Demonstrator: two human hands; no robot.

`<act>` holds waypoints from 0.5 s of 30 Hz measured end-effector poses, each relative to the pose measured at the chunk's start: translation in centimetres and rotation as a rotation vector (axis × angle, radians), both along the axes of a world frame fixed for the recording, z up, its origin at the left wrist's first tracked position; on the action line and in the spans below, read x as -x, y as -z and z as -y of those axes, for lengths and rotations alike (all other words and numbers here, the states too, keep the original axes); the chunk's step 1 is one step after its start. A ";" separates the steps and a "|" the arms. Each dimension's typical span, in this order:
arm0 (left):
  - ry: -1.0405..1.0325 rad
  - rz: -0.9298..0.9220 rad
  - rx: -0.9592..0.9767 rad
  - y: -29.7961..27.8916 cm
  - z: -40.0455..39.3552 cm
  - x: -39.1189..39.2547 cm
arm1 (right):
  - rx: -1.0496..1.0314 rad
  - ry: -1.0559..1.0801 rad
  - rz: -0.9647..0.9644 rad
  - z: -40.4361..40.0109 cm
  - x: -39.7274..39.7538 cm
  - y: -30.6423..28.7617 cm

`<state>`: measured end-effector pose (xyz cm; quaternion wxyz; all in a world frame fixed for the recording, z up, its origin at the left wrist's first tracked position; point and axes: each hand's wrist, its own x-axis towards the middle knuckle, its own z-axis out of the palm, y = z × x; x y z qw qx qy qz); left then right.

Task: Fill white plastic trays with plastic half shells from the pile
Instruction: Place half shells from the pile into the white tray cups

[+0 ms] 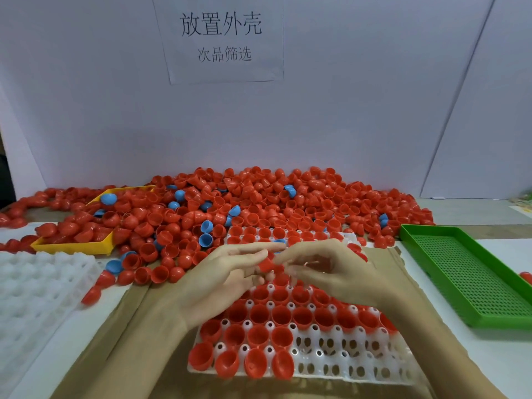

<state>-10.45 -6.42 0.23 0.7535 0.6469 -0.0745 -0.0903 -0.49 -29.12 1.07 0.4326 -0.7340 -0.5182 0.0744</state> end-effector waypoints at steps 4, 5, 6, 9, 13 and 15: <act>-0.127 0.051 -0.004 0.3 0.6 -0.3 | 0.027 0.082 0.030 -0.4 -0.1 0.4; -0.148 0.059 0.002 0.5 0.7 -0.3 | 0.034 0.114 0.081 -0.5 -0.2 0.4; -0.162 0.061 0.007 0.6 0.8 -0.4 | 0.056 0.140 0.127 -0.5 -0.2 0.3; -0.182 0.066 -0.038 0.8 1.0 -0.4 | 0.185 0.182 0.266 -0.6 0.2 -0.6; -0.245 0.054 -0.011 0.8 1.4 -0.3 | 0.233 0.208 0.309 0.2 1.3 -2.3; -0.328 0.067 -0.010 0.6 1.3 -0.4 | 0.281 0.192 0.290 1.3 2.1 -2.9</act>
